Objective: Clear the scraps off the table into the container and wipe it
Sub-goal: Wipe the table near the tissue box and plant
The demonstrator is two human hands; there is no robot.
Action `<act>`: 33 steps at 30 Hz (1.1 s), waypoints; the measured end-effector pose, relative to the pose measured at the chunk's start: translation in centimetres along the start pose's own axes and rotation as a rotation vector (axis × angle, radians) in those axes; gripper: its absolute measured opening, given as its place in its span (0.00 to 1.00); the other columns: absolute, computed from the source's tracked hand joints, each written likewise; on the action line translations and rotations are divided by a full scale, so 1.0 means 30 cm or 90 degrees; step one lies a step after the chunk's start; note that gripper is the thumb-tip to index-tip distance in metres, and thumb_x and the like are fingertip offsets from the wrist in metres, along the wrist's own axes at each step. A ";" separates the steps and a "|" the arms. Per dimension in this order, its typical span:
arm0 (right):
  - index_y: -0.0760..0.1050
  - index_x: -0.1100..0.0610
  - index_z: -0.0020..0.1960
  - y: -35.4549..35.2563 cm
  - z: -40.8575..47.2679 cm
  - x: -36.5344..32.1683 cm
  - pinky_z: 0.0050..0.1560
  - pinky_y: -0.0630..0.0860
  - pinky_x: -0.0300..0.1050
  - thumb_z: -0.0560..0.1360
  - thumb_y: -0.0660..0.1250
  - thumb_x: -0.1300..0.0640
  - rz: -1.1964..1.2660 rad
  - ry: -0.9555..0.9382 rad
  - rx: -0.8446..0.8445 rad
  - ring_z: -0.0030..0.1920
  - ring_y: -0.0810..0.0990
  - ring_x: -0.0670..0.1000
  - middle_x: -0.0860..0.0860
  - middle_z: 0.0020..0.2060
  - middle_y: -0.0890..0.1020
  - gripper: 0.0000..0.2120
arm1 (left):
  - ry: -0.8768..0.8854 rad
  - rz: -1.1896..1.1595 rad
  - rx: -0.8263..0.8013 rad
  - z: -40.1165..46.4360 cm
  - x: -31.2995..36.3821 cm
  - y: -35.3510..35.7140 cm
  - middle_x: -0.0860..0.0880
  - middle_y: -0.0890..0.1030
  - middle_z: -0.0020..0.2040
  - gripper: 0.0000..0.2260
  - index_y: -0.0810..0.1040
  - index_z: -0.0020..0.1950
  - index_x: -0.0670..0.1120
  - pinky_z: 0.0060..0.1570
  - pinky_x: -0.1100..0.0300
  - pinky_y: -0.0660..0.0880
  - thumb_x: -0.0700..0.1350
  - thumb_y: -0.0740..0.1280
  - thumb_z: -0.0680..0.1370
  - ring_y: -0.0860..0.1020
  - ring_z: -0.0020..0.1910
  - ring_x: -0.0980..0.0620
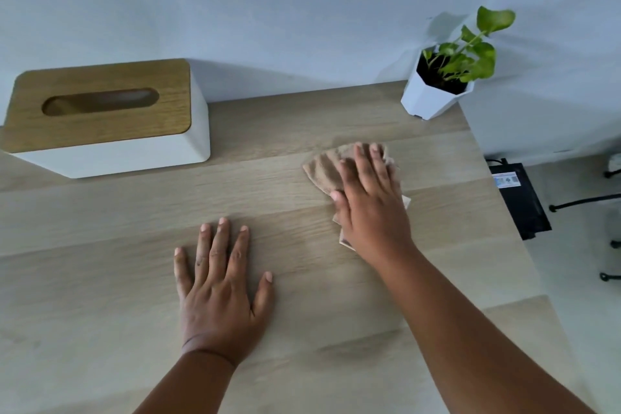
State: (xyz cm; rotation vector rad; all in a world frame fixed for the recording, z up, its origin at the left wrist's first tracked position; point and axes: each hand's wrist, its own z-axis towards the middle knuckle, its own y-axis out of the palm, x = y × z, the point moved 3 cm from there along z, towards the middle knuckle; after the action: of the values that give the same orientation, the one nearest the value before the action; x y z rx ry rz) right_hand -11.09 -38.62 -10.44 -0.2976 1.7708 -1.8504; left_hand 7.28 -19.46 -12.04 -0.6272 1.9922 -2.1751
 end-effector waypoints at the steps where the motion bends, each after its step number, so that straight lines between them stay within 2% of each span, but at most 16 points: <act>1: 0.64 0.60 0.80 0.000 -0.007 0.013 0.81 0.51 0.64 0.84 0.57 0.48 0.000 0.034 -0.005 0.83 0.52 0.62 0.61 0.82 0.58 0.28 | 0.000 0.000 -0.001 0.000 0.003 -0.001 0.44 0.61 0.83 0.34 0.68 0.79 0.46 0.77 0.32 0.52 0.62 0.57 0.77 0.55 0.83 0.43; 6: 0.67 0.56 0.78 0.006 0.098 0.039 0.81 0.47 0.63 0.81 0.61 0.47 -0.007 0.082 -0.032 0.81 0.56 0.65 0.64 0.80 0.60 0.27 | 0.004 -0.005 0.004 0.002 -0.002 -0.002 0.45 0.61 0.83 0.34 0.69 0.79 0.46 0.77 0.32 0.52 0.62 0.58 0.77 0.55 0.83 0.43; 14: 0.62 0.55 0.80 0.032 0.465 0.109 0.82 0.47 0.59 0.82 0.58 0.46 0.025 0.156 -0.045 0.82 0.51 0.63 0.60 0.82 0.56 0.28 | 0.007 0.002 0.008 0.002 -0.009 0.010 0.44 0.62 0.82 0.34 0.69 0.79 0.47 0.77 0.31 0.53 0.63 0.58 0.77 0.55 0.83 0.43; 19: 0.53 0.53 0.84 0.023 0.345 0.064 0.82 0.43 0.62 0.85 0.53 0.46 0.014 0.123 -0.044 0.83 0.45 0.65 0.60 0.83 0.50 0.29 | 0.004 -0.008 0.000 0.000 -0.006 0.000 0.44 0.62 0.82 0.35 0.69 0.79 0.46 0.77 0.31 0.52 0.63 0.58 0.76 0.56 0.83 0.42; 24: 0.60 0.55 0.81 0.027 0.115 0.035 0.81 0.52 0.64 0.84 0.51 0.47 -0.011 0.114 -0.041 0.82 0.52 0.66 0.60 0.82 0.58 0.27 | 0.001 -0.016 -0.005 0.003 0.000 -0.002 0.44 0.61 0.83 0.35 0.69 0.79 0.46 0.78 0.32 0.51 0.63 0.58 0.76 0.55 0.83 0.42; 28: 0.61 0.53 0.81 0.035 0.237 0.063 0.81 0.51 0.63 0.85 0.54 0.47 -0.008 0.160 -0.047 0.82 0.51 0.65 0.59 0.82 0.57 0.26 | 0.002 -0.014 -0.012 0.004 0.004 -0.007 0.44 0.61 0.83 0.35 0.69 0.79 0.46 0.77 0.32 0.51 0.63 0.58 0.76 0.55 0.83 0.42; 33: 0.56 0.52 0.83 0.041 0.447 0.094 0.81 0.46 0.64 0.85 0.51 0.46 -0.002 0.210 -0.075 0.82 0.46 0.66 0.59 0.83 0.52 0.28 | 0.004 -0.017 -0.002 0.003 0.008 -0.014 0.43 0.62 0.82 0.35 0.69 0.79 0.45 0.77 0.31 0.53 0.62 0.59 0.76 0.57 0.83 0.41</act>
State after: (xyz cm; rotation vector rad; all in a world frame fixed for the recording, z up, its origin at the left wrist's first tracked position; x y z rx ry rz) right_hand -6.15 -51.46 -10.82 -0.0375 2.1043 -1.8838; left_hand 7.18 -19.59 -11.58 -0.6517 2.0023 -2.1909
